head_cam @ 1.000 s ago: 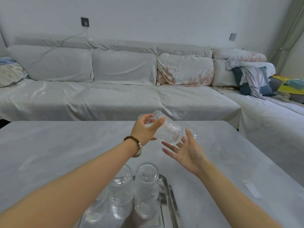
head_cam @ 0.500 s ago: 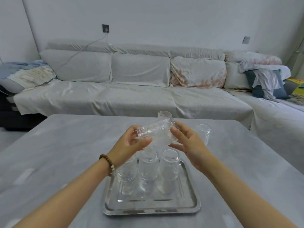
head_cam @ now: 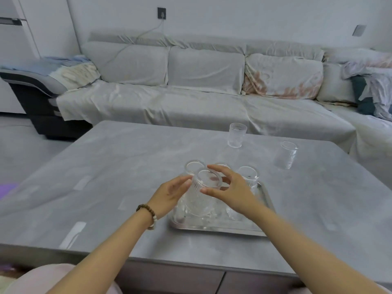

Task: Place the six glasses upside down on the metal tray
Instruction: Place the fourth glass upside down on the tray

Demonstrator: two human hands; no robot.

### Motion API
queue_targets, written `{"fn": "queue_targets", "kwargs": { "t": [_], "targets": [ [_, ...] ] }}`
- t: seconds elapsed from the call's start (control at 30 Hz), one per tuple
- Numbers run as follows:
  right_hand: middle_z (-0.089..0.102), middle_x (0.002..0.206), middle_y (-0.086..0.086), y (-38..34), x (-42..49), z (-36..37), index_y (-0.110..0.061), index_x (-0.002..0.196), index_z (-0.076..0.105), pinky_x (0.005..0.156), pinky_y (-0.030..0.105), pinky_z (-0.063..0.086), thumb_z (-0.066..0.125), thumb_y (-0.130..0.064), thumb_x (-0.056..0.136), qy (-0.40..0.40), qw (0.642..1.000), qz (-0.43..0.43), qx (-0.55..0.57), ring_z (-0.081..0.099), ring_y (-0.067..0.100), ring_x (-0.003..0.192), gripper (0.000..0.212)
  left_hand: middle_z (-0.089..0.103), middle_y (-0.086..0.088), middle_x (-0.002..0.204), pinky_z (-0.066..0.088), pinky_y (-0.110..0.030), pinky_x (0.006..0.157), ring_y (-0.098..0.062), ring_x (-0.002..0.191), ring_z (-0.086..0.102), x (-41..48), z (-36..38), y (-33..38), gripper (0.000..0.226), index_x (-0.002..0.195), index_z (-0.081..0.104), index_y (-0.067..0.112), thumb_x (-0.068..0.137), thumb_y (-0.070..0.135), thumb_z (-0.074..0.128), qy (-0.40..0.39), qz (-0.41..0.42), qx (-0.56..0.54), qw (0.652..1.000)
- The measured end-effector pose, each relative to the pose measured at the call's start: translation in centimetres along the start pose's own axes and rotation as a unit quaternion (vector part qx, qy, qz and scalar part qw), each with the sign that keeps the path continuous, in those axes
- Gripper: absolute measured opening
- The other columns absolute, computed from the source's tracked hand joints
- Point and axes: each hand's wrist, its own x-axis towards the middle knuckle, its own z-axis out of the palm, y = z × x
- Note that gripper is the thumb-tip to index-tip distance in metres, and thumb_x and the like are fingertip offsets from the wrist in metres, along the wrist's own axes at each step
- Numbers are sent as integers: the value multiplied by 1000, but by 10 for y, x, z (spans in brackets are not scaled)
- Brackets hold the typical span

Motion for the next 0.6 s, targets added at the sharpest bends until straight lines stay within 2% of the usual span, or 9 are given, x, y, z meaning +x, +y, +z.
{"fn": "queue_targets", "kwargs": {
  "t": [0.1,0.2,0.27,0.47,0.53,0.6],
  "targets": [
    [55,128,-10,10,2,11,-29,125,58,92,26,52,87,-30,65,-1,1000,0,-11,56,10,115,67,69,25,102,45,-19,93,9,103,59,0,2,-11,42,98,68,42,70,68,52,14,-25,-33,999],
    [54,122,-17,17,3,21,-29,125,58,82,7,46,87,-32,64,-10,999,-13,-31,53,-10,107,68,69,18,105,45,-28,98,1,105,60,0,3,-22,61,104,69,33,61,75,55,33,-50,-47,997],
    [55,119,-20,21,3,28,-27,125,59,81,2,43,87,-32,63,-17,999,-16,-44,50,-19,102,68,67,18,107,45,-31,99,-3,108,58,0,5,-27,62,100,68,36,55,76,59,42,-69,-63,995],
    [55,122,-14,27,5,42,-26,126,57,95,24,46,87,-31,64,-14,998,-18,-64,53,5,111,68,66,16,107,49,-20,77,-1,106,58,1,7,-34,52,95,65,38,52,68,64,50,-83,-114,989],
    [53,126,-13,27,5,43,-26,128,54,97,25,45,86,-30,66,-20,998,-14,-55,53,8,113,70,66,13,110,49,-21,79,-3,107,58,2,7,-35,53,98,65,35,55,65,64,53,-85,-125,987],
    [51,128,-14,28,3,44,-24,131,50,96,20,44,83,-28,70,-29,999,-6,-27,53,6,115,70,65,9,114,49,-22,81,-6,110,58,4,7,-37,61,108,65,28,58,62,64,58,-86,-125,987]
  ]
}}
